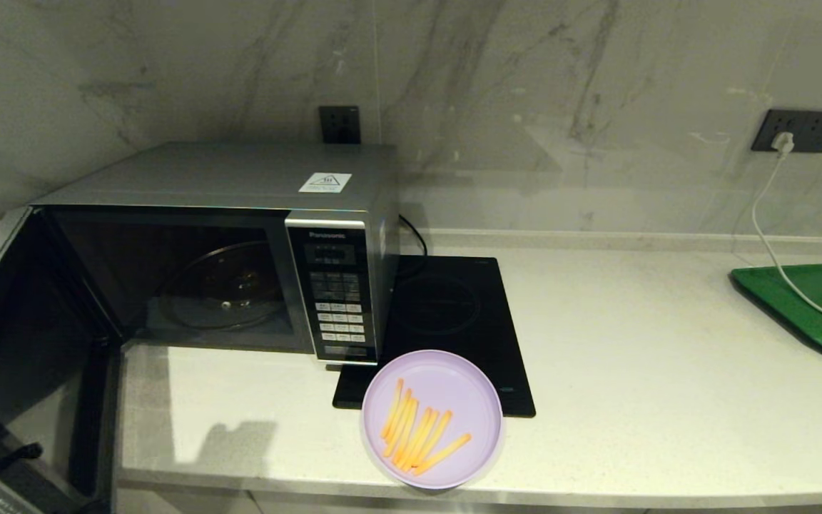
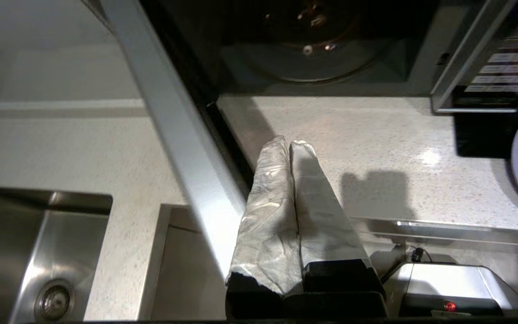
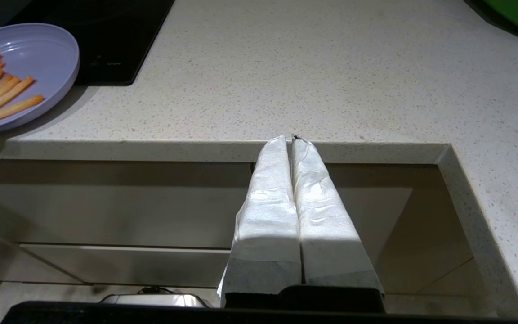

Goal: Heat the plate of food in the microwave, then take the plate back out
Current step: Open the microwave oven, then put the plate in the microwave oven

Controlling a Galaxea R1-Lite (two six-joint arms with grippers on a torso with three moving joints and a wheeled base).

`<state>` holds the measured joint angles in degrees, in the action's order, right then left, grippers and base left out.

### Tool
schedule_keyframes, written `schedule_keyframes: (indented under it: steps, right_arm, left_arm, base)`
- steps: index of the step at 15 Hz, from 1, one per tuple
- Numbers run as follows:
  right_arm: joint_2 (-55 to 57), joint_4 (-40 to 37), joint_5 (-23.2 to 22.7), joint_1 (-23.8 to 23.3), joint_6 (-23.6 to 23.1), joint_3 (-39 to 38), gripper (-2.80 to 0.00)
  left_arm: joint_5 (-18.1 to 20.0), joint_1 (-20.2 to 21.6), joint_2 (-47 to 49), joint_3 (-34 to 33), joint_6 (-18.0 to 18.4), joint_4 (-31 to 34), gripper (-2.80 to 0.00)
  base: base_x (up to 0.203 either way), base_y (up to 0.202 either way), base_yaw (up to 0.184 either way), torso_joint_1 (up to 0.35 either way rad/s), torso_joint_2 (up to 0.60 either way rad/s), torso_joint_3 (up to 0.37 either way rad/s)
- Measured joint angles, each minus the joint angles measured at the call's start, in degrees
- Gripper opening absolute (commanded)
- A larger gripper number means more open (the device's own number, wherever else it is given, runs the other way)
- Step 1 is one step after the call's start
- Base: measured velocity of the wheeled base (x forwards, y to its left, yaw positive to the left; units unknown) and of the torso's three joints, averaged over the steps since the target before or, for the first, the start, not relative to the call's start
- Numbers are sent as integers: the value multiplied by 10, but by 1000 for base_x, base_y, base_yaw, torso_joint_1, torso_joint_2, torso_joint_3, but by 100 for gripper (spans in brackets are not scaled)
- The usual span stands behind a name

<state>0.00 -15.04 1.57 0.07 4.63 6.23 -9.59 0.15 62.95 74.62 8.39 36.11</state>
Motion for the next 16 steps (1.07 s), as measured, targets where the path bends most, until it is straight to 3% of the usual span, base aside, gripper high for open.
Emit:
schedule_keyframes:
  steps: [3, 5, 7, 11, 13, 16]
  right_arm:
    - [0, 0, 0, 0, 0, 0, -280]
    - [0, 0, 1, 0, 0, 0, -280]
    - [0, 0, 1, 0, 0, 0, -280]
    - [0, 0, 0, 0, 0, 0, -280]
    - [0, 0, 0, 0, 0, 0, -280]
    - [0, 0, 0, 0, 0, 0, -280]
  left_arm:
    - [3, -23, -12, 1, -3, 0, -280]
    - [3, -61, -13, 0, -19, -1, -280]
    - [2, -119, -3, -1, -65, -3, -280]
    - [-2, -227, 65, -22, -203, -39, -280]
    - [-11, -239, 102, -64, -234, -94, -280]
    - [-32, -183, 141, -104, -247, -157, -280]
  base:
    - [0, 0, 0, 0, 0, 0]
    - [0, 0, 0, 0, 0, 0]
    - [0, 0, 0, 0, 0, 0]
    - [0, 0, 0, 0, 0, 0]
    - [0, 0, 0, 0, 0, 0]
    - [0, 0, 0, 0, 0, 0]
